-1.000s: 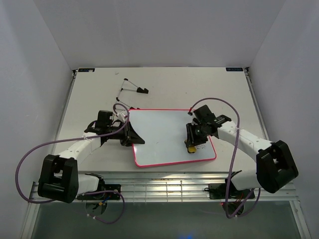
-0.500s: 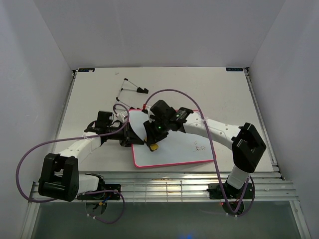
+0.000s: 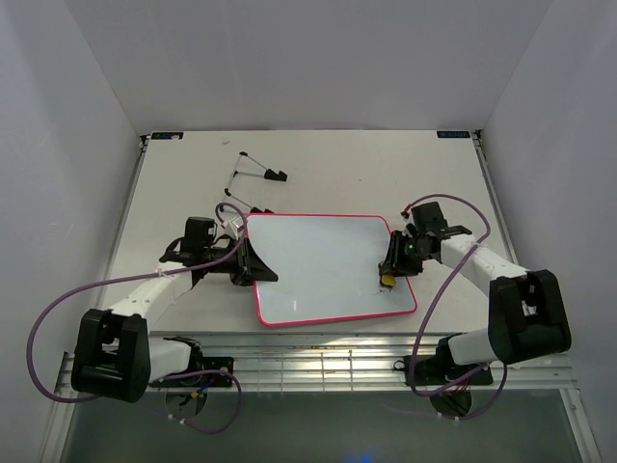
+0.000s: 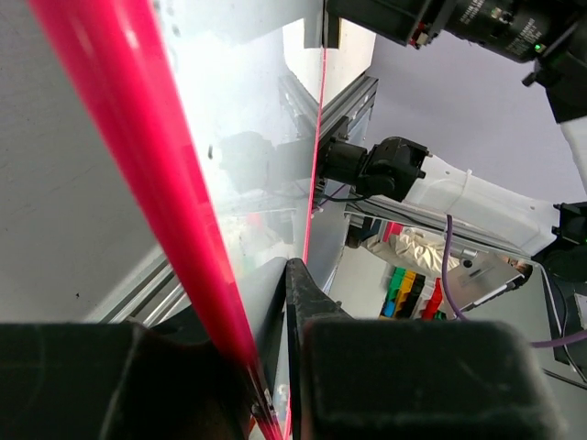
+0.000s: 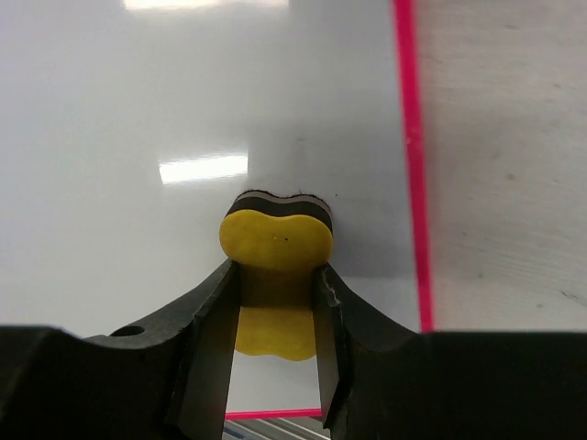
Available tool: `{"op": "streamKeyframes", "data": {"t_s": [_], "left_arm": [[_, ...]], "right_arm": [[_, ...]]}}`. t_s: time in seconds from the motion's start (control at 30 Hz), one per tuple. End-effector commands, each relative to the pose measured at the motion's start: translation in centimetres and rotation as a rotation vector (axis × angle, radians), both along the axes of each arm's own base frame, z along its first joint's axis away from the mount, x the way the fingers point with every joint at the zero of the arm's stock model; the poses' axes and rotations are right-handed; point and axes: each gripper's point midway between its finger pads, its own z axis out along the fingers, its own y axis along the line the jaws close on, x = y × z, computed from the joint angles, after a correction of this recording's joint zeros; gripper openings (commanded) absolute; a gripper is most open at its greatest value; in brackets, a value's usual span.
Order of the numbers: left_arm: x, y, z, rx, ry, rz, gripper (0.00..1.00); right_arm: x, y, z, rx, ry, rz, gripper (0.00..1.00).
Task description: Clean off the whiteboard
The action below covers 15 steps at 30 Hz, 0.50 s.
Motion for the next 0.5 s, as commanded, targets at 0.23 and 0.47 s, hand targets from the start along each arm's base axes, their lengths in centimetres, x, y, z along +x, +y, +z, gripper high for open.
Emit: {"op": "streamKeyframes", "data": {"t_s": [0.23,0.47], "left_arm": [[2.8,0.8,1.6,-0.006,-0.259,0.041,0.0],[2.7,0.5,1.4,-0.028,-0.249,0.023,0.0]], "right_arm": [[-6.2,-5.0,-3.1,-0.146,0.243,-0.05,0.18],[-8.7,5.3,-0.9,0.108,0.137,0.191,0.18]]}}
